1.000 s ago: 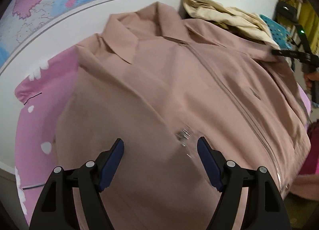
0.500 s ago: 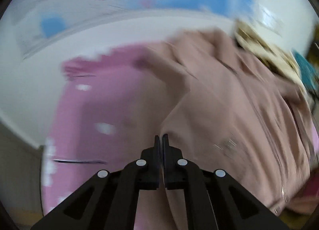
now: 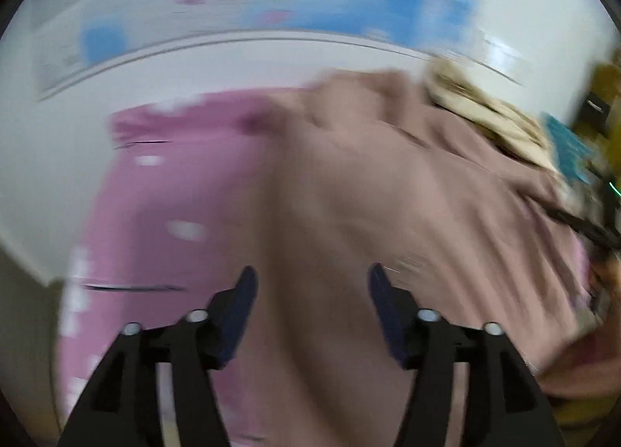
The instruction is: Fold large clothes
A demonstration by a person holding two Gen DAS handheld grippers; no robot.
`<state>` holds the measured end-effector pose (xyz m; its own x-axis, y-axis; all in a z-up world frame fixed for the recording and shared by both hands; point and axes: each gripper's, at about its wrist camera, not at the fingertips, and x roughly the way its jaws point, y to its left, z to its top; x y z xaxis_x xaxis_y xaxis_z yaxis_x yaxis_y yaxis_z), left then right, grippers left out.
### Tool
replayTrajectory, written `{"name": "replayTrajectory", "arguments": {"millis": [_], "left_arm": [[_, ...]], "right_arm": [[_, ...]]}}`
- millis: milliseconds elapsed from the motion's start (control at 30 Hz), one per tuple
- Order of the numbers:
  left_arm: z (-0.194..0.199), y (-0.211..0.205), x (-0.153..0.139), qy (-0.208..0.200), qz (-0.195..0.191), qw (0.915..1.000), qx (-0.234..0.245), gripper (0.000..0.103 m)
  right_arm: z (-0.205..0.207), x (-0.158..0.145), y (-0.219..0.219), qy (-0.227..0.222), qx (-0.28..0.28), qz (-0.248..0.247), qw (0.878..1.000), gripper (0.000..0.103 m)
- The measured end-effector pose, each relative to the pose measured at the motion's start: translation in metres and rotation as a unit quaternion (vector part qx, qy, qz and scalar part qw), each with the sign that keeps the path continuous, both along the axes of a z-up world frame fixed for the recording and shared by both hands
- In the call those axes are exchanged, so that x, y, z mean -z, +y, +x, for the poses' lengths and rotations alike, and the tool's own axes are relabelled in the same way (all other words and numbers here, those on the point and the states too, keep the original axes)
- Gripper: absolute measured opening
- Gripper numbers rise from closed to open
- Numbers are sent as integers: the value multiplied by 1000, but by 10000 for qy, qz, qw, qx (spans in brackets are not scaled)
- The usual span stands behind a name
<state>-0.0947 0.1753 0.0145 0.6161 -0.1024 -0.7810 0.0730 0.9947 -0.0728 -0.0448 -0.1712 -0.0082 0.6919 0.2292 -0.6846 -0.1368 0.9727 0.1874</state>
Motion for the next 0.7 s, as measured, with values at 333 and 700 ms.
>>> {"name": "replayTrajectory", "arguments": {"millis": [333,700], "left_arm": [[-17,-14,49,888,475,9944,-307,3],[-8,103,-62,-198,1491,9626,-2255,10]], "right_arm": [[-3,19,24,110,-414,106,9990,57],[-14,14,6,-13,-247,348,9991,57]]}}
